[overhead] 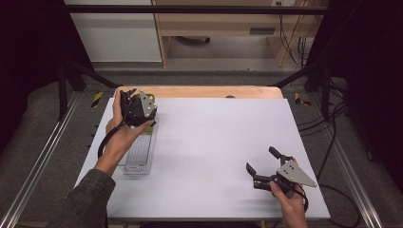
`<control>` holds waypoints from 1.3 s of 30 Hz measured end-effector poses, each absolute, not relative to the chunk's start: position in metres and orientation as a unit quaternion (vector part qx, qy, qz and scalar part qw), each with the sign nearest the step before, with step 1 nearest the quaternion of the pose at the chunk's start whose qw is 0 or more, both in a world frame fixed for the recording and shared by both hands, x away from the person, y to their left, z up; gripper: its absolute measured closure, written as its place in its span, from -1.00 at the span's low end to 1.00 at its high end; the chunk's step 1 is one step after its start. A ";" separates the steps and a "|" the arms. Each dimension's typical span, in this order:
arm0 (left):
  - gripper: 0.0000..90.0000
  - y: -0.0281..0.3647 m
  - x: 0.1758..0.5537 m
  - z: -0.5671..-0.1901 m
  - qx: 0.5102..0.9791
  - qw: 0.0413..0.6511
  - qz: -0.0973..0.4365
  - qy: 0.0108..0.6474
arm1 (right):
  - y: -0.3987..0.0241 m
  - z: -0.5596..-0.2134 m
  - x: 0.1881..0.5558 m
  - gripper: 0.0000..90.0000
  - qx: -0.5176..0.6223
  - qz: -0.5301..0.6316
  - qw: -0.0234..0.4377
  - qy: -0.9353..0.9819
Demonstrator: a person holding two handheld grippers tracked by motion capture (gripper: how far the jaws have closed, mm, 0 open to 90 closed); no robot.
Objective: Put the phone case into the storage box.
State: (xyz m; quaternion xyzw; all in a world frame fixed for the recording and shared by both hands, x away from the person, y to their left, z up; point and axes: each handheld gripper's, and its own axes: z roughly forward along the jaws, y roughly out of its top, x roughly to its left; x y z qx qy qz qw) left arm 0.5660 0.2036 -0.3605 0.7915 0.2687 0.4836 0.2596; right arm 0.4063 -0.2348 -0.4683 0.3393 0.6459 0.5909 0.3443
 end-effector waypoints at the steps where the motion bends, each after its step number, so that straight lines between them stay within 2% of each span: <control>1: -0.89 0.204 0.566 -0.360 0.792 0.268 0.475 0.274 | -0.235 -0.468 0.406 -0.96 0.339 0.591 0.344 0.646; 7: -0.90 0.205 0.565 -0.362 0.784 0.319 0.432 0.313 | -0.235 -0.468 0.406 -0.97 0.339 0.591 0.344 0.646; 22: -0.92 0.192 0.551 -0.352 0.776 0.382 0.382 0.326 | -0.235 -0.468 0.404 -0.96 0.338 0.591 0.345 0.647; 39: -0.92 0.209 0.537 -0.354 0.758 0.405 0.369 0.355 | -0.233 -0.469 0.404 -0.96 0.335 0.587 0.347 0.650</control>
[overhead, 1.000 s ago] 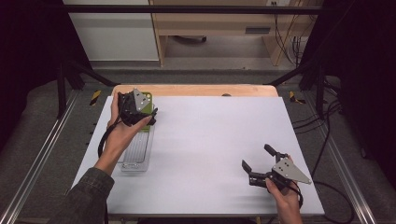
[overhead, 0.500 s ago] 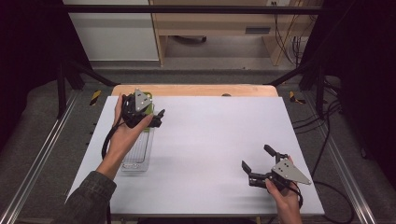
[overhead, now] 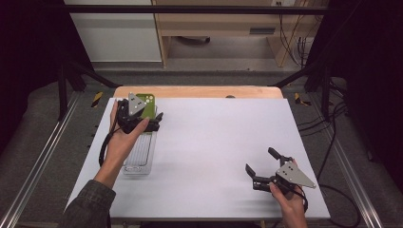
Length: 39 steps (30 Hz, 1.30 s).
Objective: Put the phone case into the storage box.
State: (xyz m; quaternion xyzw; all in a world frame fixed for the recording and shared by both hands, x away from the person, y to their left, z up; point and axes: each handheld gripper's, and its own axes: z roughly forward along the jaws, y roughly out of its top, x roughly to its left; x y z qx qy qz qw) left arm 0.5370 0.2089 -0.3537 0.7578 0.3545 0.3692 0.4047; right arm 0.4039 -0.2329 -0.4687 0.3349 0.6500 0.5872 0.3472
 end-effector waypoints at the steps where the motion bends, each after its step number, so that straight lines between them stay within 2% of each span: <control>1: -0.92 0.209 0.536 -0.354 0.757 0.407 0.368 0.354 | -0.233 -0.469 0.404 -0.96 0.334 0.587 0.347 0.651; 13: -0.92 0.219 0.525 -0.354 0.750 0.417 0.359 0.368 | -0.229 -0.469 0.405 -0.96 0.334 0.582 0.352 0.652; 23: -0.94 0.223 0.520 -0.352 0.737 0.449 0.342 0.371 | -0.227 -0.468 0.404 -0.97 0.332 0.584 0.349 0.654; 39: -0.94 0.249 0.489 -0.352 0.708 0.497 0.311 0.394 | -0.228 -0.468 0.403 -0.97 0.331 0.586 0.350 0.652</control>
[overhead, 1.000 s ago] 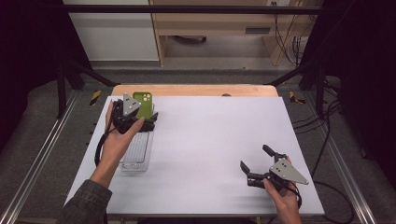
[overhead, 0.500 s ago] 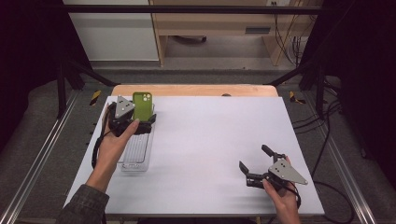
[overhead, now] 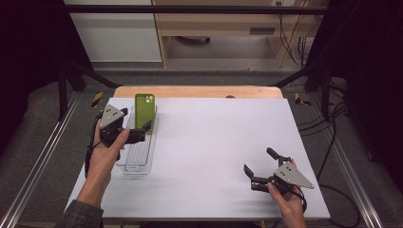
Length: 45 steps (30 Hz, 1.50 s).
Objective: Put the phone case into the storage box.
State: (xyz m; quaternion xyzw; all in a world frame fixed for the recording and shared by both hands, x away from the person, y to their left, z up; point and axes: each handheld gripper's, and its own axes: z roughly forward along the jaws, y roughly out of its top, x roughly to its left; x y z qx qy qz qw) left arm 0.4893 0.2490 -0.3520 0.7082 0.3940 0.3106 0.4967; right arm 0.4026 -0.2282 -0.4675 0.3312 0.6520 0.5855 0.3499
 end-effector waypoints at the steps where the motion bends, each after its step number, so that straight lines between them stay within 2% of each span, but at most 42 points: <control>1: -0.94 0.251 0.487 -0.352 0.707 0.497 0.312 0.394 | -0.228 -0.468 0.403 -0.97 0.331 0.585 0.350 0.652; 15: -0.94 0.282 0.469 -0.355 0.681 0.513 0.323 0.411 | -0.227 -0.468 0.403 -0.97 0.331 0.585 0.349 0.653; 25: -0.94 0.291 0.453 -0.360 0.663 0.540 0.330 0.400 | -0.227 -0.468 0.403 -0.97 0.332 0.586 0.348 0.653; 33: -0.94 0.299 0.442 -0.374 0.635 0.565 0.340 0.402 | -0.227 -0.467 0.403 -0.97 0.332 0.587 0.347 0.652; 45: -0.94 0.311 0.429 -0.401 0.623 0.583 0.339 0.397 | -0.226 -0.468 0.403 -0.97 0.334 0.585 0.346 0.653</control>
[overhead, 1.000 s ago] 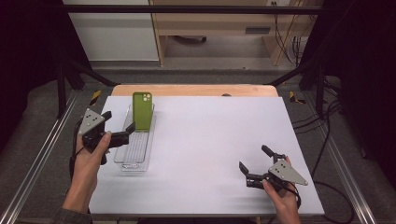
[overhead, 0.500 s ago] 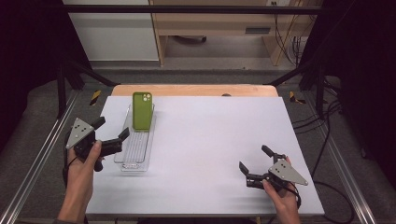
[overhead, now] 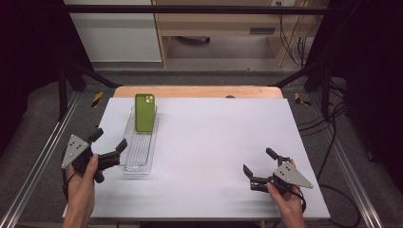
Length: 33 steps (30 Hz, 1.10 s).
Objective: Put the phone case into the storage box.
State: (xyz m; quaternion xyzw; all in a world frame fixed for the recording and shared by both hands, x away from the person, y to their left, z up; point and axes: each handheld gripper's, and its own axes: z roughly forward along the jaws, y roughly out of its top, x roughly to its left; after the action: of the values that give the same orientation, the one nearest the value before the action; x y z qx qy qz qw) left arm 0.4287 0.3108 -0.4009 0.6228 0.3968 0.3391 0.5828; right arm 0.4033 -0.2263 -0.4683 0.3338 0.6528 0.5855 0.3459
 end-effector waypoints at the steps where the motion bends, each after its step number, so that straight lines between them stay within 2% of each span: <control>1: -0.94 0.312 0.427 -0.402 0.622 0.584 0.340 0.396 | -0.226 -0.468 0.403 -0.97 0.334 0.586 0.346 0.652; 33: -0.96 0.304 0.403 -0.432 0.617 0.622 0.338 0.344 | -0.225 -0.468 0.403 -0.97 0.332 0.588 0.347 0.652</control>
State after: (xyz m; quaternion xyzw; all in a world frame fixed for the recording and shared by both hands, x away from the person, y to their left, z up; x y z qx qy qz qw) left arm 0.4027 0.3044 -0.4320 0.6168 0.3444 0.3384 0.6217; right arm 0.4026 -0.2246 -0.4682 0.3315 0.6516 0.5876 0.3468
